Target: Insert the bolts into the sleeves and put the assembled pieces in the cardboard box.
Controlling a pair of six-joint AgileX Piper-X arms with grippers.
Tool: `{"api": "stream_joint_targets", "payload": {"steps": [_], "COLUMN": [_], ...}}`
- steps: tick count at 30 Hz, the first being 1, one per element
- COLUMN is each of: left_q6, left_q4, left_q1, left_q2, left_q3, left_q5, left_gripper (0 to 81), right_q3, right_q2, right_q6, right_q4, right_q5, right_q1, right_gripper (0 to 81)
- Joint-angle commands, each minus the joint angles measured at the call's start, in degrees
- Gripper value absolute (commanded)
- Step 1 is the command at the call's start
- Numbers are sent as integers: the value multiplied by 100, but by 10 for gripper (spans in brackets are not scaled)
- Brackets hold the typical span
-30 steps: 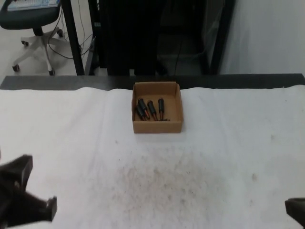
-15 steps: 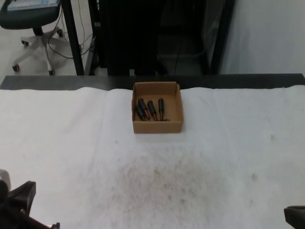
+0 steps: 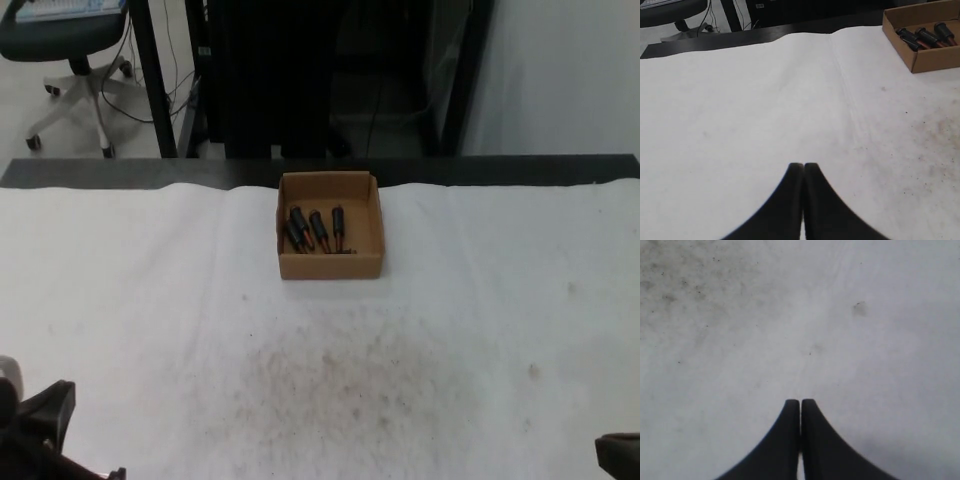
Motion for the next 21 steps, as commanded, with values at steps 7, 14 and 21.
{"api": "stream_joint_targets", "payload": {"steps": [7,14,21], "left_q6": [-54,-54,-54], "left_q4": [-269,-1203,-2258], "left_q1": [11,11,11], "left_q2": [-55,-55,-55], "left_q3": [374,833,946], "left_q5": [-72,-72,-72], "left_gripper": [3,3,3], "right_q3": [671,1217,1621], "right_q2": [-463,-1214,-1840], "right_q6": [-12,-12,-12], "right_q4": [-1158,-1518,-1540], "right_q5": [-42,-42,-42], "right_q1": [105,109,109], "right_gripper": [8,8,8]}}
